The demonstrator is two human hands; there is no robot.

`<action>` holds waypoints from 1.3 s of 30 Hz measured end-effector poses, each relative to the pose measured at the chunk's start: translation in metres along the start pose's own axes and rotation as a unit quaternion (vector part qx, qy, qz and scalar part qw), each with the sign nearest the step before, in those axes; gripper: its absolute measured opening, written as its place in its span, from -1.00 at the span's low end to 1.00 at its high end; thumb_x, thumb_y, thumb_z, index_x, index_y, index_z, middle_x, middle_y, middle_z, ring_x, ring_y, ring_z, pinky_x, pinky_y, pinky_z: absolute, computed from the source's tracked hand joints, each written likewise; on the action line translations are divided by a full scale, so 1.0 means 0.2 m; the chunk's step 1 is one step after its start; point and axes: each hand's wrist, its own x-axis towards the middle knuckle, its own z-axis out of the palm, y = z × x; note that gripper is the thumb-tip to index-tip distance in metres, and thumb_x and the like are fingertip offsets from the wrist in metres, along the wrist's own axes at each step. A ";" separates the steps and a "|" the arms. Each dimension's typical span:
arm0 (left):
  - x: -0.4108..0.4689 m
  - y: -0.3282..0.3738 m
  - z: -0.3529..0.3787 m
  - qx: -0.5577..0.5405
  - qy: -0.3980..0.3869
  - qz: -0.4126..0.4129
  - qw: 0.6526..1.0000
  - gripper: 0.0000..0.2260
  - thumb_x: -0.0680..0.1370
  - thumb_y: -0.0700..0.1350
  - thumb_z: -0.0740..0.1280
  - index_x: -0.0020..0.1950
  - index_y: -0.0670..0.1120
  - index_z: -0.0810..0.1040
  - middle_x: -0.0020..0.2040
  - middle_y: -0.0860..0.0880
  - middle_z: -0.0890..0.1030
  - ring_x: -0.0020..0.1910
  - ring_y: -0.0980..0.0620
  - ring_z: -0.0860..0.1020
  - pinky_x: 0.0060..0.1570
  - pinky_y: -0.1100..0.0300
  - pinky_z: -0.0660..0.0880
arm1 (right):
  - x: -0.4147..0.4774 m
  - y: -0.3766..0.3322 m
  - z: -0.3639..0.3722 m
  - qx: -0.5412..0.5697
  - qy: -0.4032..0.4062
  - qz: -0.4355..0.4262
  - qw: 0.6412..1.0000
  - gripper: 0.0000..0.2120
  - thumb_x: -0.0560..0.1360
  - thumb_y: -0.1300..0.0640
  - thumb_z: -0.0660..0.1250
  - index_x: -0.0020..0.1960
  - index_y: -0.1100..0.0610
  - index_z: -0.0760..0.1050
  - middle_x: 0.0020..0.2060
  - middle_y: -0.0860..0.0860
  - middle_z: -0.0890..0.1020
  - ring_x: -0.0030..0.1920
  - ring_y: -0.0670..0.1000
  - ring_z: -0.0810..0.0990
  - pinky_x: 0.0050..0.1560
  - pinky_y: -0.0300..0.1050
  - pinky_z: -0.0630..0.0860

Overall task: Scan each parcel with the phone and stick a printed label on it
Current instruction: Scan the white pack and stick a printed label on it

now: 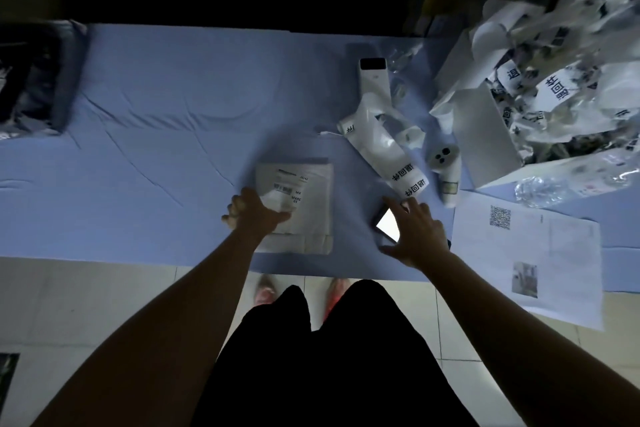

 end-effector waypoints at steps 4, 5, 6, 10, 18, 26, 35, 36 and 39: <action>-0.03 -0.04 -0.01 -0.141 0.001 0.094 0.986 -0.24 0.29 0.01 0.66 0.33 -0.16 0.35 0.22 -0.20 0.53 0.19 -0.21 0.53 0.14 -0.12 0.54 | -0.03 0.02 0.02 0.054 0.042 0.020 0.997 -0.16 0.43 -0.26 0.46 0.54 0.04 0.18 0.27 0.11 0.47 0.24 0.16 0.48 0.08 0.12 0.59; -0.03 -0.06 -0.03 -0.166 -0.005 0.119 0.979 -0.28 0.31 -0.05 0.66 0.32 -0.16 0.37 0.20 -0.18 0.55 0.15 -0.19 0.55 0.09 -0.07 0.56 | -0.03 0.02 0.02 0.065 0.041 0.026 0.997 -0.18 0.43 -0.26 0.47 0.51 0.07 0.24 0.24 0.12 0.48 0.24 0.16 0.48 0.10 0.11 0.59; -0.04 -0.07 -0.05 -0.186 -0.012 0.142 0.972 -0.31 0.32 -0.10 0.65 0.34 -0.15 0.39 0.18 -0.16 0.57 0.13 -0.17 0.56 0.04 0.00 0.56 | -0.02 0.03 0.01 0.070 0.033 0.030 0.997 -0.18 0.41 -0.26 0.49 0.50 0.09 0.28 0.23 0.13 0.49 0.25 0.16 0.48 0.12 0.10 0.58; -0.05 -0.11 -0.15 -0.230 -0.023 0.202 0.952 -0.33 0.40 -0.18 0.58 0.43 0.02 0.37 0.02 -0.12 0.58 -0.02 -0.12 0.58 -0.11 0.11 0.58 | -0.02 0.05 -0.02 0.056 0.002 0.031 0.998 -0.10 0.35 -0.24 0.56 0.53 0.06 0.28 0.25 0.13 0.49 0.29 0.16 0.49 0.14 0.07 0.58; -0.02 -0.22 -0.29 -0.279 0.055 0.209 0.936 -0.44 0.45 -0.17 0.56 0.43 -0.02 0.51 0.20 0.02 0.60 0.05 0.01 0.58 -0.07 0.34 0.53 | -0.05 -0.18 -0.09 0.123 0.074 0.044 0.989 -0.11 0.29 -0.16 0.61 0.52 -0.06 0.31 0.14 0.14 0.46 0.24 0.20 0.42 0.06 0.08 0.52; 0.00 -0.30 -0.37 -0.273 0.074 0.232 0.931 -0.47 0.46 -0.10 0.55 0.41 -0.05 0.52 0.26 -0.07 0.62 0.02 0.01 0.57 0.01 0.16 0.58 | 0.00 -0.50 -0.31 0.036 0.065 -0.043 0.996 -0.06 0.30 -0.09 0.61 0.56 -0.01 0.25 0.26 0.13 0.40 0.37 0.21 0.32 0.22 0.19 0.49; 0.09 -0.30 -0.40 -0.232 0.065 0.259 0.935 -0.46 0.47 -0.12 0.53 0.43 -0.12 0.49 0.32 -0.11 0.59 0.18 -0.14 0.60 0.20 -0.07 0.58 | -0.04 -0.55 -0.36 0.019 0.072 -0.018 0.997 -0.09 0.32 -0.09 0.60 0.55 0.03 0.25 0.27 0.14 0.40 0.37 0.21 0.32 0.25 0.20 0.50; 0.10 -0.30 -0.40 -0.223 0.066 0.263 0.936 -0.45 0.47 -0.12 0.54 0.43 -0.13 0.49 0.32 -0.12 0.59 0.19 -0.15 0.59 0.21 -0.08 0.57 | -0.04 -0.55 -0.36 0.027 0.076 -0.015 0.997 -0.09 0.32 -0.09 0.60 0.55 0.03 0.25 0.26 0.14 0.40 0.37 0.21 0.32 0.24 0.20 0.51; 0.12 -0.29 -0.38 -0.202 0.058 0.269 0.940 -0.44 0.44 -0.11 0.56 0.41 -0.15 0.50 0.32 -0.14 0.58 0.22 -0.16 0.57 0.23 -0.11 0.54 | -0.06 -0.54 -0.35 0.039 0.070 0.001 0.997 -0.08 0.31 -0.10 0.60 0.55 0.02 0.26 0.28 0.14 0.39 0.36 0.21 0.33 0.21 0.20 0.52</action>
